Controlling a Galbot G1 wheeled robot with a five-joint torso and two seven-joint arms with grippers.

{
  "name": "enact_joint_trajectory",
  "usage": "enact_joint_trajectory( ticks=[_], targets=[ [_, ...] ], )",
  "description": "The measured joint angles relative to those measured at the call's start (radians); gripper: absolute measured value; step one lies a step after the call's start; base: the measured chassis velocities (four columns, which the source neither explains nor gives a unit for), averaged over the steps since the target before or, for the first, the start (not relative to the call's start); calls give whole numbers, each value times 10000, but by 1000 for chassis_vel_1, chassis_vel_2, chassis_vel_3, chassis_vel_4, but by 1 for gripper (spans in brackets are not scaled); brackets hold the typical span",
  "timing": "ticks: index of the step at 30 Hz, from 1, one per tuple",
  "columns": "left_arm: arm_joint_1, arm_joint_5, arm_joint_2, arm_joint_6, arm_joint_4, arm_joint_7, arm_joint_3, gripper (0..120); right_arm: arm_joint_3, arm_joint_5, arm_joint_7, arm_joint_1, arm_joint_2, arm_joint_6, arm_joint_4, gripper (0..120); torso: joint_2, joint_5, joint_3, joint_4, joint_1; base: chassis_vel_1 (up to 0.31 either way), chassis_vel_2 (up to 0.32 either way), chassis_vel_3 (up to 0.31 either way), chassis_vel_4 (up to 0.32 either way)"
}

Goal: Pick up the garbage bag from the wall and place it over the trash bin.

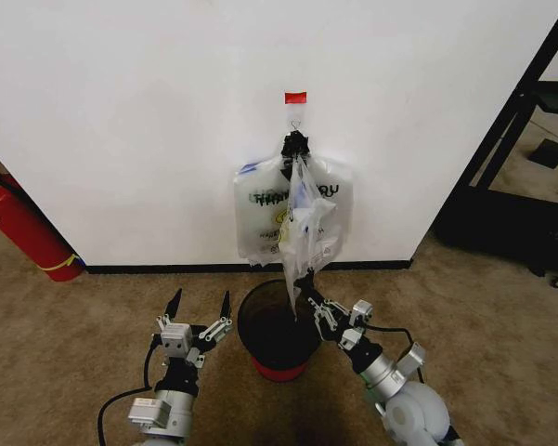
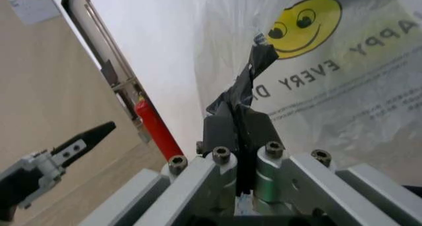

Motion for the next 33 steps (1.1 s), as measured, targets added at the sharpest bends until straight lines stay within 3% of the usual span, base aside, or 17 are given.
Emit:
enact_joint_trajectory(
  ticks=[33],
  targets=[
    [-116, -59, 33, -29, 153, 4, 31, 100, 675, -1235, -895, -1187, 371, 960, -152, 0, 0, 0, 0, 0, 1, 0, 0, 0, 0]
  ],
)
